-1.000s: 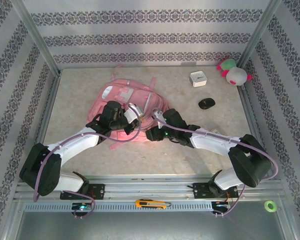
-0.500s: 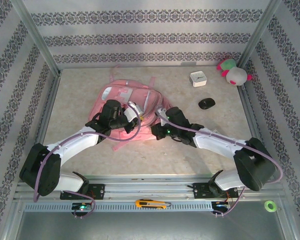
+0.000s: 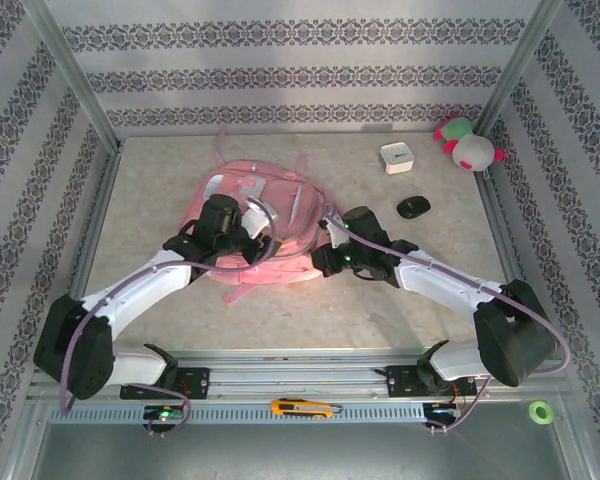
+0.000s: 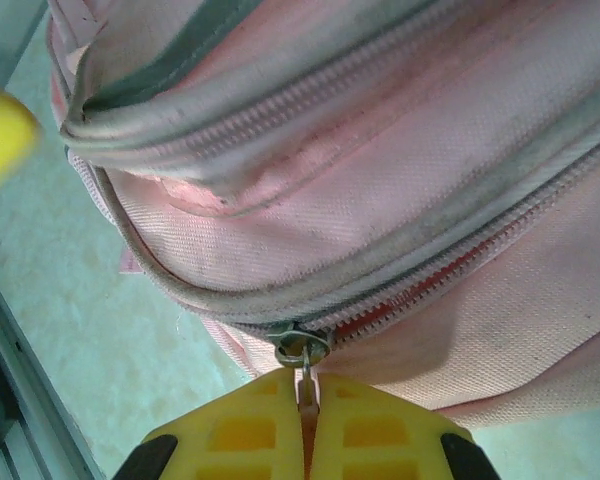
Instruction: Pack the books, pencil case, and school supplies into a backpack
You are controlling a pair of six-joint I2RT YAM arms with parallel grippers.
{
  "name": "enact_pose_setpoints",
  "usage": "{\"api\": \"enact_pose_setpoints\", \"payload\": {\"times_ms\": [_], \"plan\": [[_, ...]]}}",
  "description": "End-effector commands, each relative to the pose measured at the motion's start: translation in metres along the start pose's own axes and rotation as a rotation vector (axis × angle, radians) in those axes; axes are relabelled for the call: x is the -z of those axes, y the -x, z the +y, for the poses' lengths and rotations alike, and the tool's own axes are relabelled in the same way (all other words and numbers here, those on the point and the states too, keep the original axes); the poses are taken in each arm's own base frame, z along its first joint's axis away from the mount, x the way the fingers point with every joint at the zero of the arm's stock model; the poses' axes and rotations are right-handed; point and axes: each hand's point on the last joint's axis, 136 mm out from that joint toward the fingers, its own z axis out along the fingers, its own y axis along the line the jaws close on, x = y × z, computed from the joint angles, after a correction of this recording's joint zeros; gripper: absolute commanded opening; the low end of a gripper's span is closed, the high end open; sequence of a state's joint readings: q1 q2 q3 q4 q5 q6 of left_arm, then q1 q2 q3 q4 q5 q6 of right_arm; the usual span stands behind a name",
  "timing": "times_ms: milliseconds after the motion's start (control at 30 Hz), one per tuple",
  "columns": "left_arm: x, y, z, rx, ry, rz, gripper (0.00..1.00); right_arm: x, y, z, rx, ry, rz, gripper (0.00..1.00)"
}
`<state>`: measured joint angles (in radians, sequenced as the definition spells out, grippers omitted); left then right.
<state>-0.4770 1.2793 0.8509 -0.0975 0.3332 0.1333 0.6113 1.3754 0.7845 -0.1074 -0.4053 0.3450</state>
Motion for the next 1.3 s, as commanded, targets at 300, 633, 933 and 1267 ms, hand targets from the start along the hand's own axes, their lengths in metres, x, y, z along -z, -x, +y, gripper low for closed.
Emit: {"api": "enact_pose_setpoints", "payload": {"times_ms": [300, 633, 933, 1267], "plan": [[0.067, -0.092, 0.051, 0.962, 0.419, -0.132, 0.55, -0.028, -0.030, 0.064, -0.020, 0.076, 0.023, 0.00], [0.012, -0.068, 0.096, 1.028, 0.273, -0.179, 0.57, -0.057, -0.029, 0.125, -0.009, 0.175, 0.014, 0.00], [0.038, -0.026, 0.080, 0.404, 0.210, -0.181, 0.59, -0.040, -0.030, 0.102, -0.046, 0.184, 0.041, 0.00], [0.066, -0.063, -0.042, -0.598, -0.313, 0.044, 0.66, -0.028, -0.020, 0.096, -0.102, 0.259, 0.013, 0.00]]}}
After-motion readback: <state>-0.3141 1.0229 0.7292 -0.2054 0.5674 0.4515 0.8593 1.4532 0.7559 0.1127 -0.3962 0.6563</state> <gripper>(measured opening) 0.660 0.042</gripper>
